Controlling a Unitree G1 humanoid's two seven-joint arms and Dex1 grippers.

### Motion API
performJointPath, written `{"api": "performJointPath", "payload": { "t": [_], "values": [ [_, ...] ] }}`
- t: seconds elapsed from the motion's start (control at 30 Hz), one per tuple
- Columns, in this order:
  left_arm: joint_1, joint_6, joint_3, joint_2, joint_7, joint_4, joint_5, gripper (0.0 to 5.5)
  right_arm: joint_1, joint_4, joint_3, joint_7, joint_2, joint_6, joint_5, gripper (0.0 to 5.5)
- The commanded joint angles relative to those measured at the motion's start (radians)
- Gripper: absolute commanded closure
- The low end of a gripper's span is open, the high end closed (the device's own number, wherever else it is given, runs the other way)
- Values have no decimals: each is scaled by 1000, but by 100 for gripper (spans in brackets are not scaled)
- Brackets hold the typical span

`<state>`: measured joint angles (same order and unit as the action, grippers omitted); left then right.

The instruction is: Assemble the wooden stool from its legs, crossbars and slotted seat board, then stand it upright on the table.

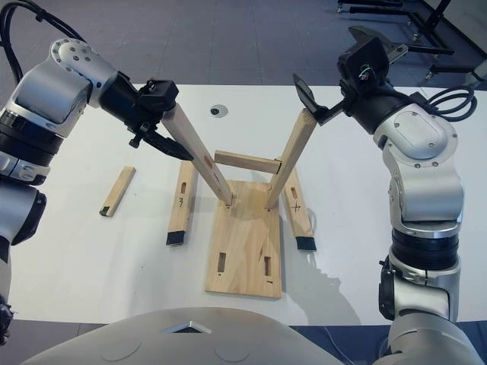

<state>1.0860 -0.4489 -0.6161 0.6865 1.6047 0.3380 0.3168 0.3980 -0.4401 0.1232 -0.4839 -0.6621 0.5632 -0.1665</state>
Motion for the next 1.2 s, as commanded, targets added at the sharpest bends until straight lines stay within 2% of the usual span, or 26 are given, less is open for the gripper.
{"api": "performJointPath", "payload": {
  "t": [0.03,0.13,0.27,0.53,0.9,1.1,1.2],
  "values": [
    [-48,49,-66,-81,8,-48,-54,348,-14,-15,-32,-10,24,8,-16,10],
    [-60,97,-13,-131,-46,-14,-83,348,-15,-20,-32,-8,27,10,-14,10],
    [-85,73,-7,-152,-88,5,-137,348,-11,-28,-32,-8,28,13,-16,10],
    [-197,51,47,-91,-94,-48,-147,348,-7,-25,-32,-12,22,14,-17,10],
    [-275,29,156,-70,-121,-93,-114,348,20,1,-32,-33,5,1,-16,10],
    [-312,9,163,-64,-122,-133,-114,348,170,-29,67,-71,-48,12,-98,10],
    [-325,-4,165,-62,-132,-147,-114,348,248,-63,48,-131,-100,8,-127,10]
  ]
}}
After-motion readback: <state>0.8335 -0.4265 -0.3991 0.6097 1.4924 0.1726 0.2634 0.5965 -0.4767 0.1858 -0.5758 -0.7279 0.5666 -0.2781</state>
